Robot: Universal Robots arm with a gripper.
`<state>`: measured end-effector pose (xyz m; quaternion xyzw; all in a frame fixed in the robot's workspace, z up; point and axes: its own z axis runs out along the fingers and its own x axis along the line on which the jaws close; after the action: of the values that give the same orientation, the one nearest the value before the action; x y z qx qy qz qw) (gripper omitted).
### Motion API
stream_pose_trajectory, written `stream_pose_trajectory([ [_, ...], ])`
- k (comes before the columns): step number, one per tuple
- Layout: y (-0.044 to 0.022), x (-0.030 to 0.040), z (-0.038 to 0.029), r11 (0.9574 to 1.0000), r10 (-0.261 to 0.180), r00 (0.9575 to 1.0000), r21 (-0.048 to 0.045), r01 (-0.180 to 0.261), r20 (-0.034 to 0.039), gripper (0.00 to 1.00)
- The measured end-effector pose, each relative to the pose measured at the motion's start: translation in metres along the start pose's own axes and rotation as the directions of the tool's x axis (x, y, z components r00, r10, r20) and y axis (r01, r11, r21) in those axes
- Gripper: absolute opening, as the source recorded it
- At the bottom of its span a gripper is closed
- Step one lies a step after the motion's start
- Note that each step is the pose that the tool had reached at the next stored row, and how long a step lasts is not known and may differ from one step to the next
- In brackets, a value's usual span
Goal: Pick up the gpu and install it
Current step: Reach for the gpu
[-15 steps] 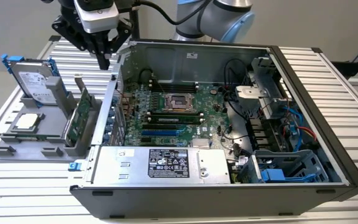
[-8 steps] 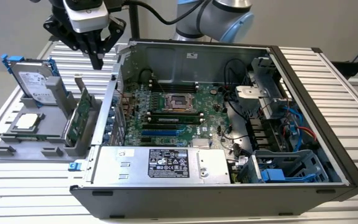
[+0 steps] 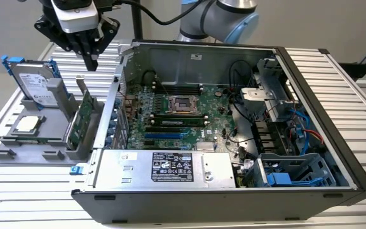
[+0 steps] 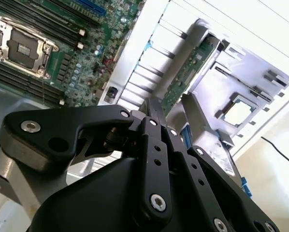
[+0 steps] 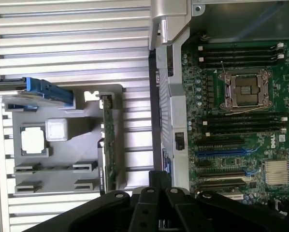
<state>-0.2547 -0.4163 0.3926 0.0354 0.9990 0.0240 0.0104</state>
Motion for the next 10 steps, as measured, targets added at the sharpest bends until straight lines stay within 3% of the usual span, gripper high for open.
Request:
stream_pose_trajectory([
  [10,-0.0012,0.0171,-0.0004,1.0,0.0,1.0,0.0,0.0,0.0,0.0],
])
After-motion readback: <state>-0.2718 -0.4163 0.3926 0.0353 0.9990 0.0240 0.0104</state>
